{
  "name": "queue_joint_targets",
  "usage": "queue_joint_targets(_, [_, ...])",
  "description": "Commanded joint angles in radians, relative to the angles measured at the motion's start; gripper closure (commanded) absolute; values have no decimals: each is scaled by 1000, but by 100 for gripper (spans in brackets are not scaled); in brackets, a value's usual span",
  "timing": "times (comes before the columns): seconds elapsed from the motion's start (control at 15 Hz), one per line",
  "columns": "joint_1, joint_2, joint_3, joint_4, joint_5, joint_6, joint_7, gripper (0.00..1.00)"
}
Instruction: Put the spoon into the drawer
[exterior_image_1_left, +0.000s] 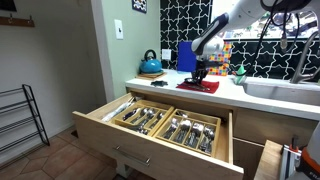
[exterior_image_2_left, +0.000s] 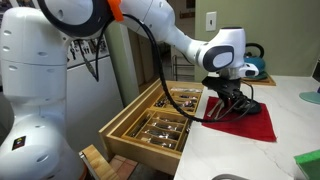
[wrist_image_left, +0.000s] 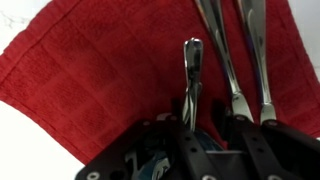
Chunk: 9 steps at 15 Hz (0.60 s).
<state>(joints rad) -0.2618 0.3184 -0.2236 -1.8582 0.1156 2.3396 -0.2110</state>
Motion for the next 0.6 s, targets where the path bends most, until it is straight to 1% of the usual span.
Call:
queue_joint_targets(0.0, [-14, 16, 13, 12, -12, 7, 22, 61])
queue_joint_targets(0.2, [-12, 18, 11, 13, -19, 6, 29, 65])
queue_joint_targets(0.27, [-11, 16, 11, 12, -21, 6, 31, 69])
queue_joint_targets(0.33, [-10, 16, 11, 11, -23, 7, 33, 70])
queue_joint_targets(0.4, [-8, 13, 10, 11, -27, 6, 37, 76])
queue_joint_targets(0.47, [-8, 13, 10, 12, -29, 5, 38, 77])
queue_joint_targets(0.53, [-7, 12, 9, 13, -31, 4, 41, 89])
